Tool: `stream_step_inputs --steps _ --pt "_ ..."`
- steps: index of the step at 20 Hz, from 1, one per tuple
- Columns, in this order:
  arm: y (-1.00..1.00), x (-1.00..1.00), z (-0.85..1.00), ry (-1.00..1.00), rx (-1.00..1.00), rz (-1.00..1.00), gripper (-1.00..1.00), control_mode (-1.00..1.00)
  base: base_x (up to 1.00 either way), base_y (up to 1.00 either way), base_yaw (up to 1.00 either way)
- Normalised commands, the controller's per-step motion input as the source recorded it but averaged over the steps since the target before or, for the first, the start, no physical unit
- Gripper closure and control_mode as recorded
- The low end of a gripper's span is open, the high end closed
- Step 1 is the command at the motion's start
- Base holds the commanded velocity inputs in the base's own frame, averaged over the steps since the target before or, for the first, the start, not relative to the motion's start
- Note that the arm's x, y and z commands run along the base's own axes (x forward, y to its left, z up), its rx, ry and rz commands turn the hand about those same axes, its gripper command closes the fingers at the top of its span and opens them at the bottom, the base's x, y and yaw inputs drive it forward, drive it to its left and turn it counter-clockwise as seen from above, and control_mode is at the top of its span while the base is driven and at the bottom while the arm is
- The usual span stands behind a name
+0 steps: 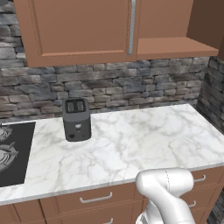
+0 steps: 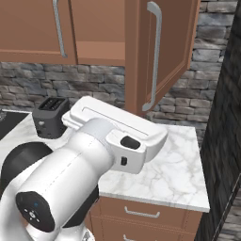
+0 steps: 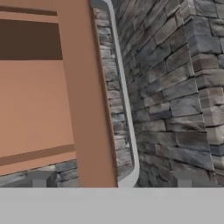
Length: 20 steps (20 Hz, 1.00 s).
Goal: Open the cabinet. Pick the soap dispenser and place it next to the sink. Then close the cabinet.
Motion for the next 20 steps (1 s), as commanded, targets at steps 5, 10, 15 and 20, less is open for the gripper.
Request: stream_step_inputs --steps 5,10,15,20 --pt "-0.07 0.06 0.00 0.00 0.00 0.00 -1.00 -1.00 0.00 0.00 0.00" --pt "0.00 0.21 0.00 0.00 0.00 0.01 -1.00 -1.00 0.00 0.00 0.00" --pt "0.00 0.26 0.00 0.00 0.00 0.02 -1.00 -1.00 0.00 0.00 0.00" --pt "0.00 0.29 0.00 0.00 0.00 0.03 -1.00 -1.00 0.00 0.00 0.00"
